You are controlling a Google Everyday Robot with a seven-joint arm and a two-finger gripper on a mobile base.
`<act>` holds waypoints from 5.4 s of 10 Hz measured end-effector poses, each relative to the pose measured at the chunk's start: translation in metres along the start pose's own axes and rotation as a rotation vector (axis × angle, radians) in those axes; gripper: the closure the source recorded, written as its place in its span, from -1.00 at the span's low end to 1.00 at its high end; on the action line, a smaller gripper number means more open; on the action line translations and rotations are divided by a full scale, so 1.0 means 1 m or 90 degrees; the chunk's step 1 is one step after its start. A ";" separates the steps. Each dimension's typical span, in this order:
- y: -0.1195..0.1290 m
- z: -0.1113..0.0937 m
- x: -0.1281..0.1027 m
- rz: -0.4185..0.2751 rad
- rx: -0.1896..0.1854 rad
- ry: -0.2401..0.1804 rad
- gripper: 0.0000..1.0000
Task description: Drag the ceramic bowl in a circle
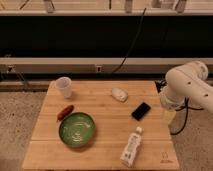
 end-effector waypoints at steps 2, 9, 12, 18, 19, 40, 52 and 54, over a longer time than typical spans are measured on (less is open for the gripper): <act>0.000 0.000 0.000 0.000 0.000 0.000 -0.60; 0.000 0.000 0.000 0.000 0.000 0.000 -0.60; 0.000 0.000 0.000 0.000 0.000 0.000 -0.60; 0.005 -0.002 -0.038 -0.042 0.007 0.019 -0.60; 0.006 -0.003 -0.050 -0.054 0.010 0.023 -0.60; 0.034 -0.004 -0.209 -0.383 0.036 0.073 -0.60; 0.049 0.014 -0.241 -0.557 0.055 0.046 -0.60; 0.052 0.019 -0.248 -0.586 0.058 0.038 -0.60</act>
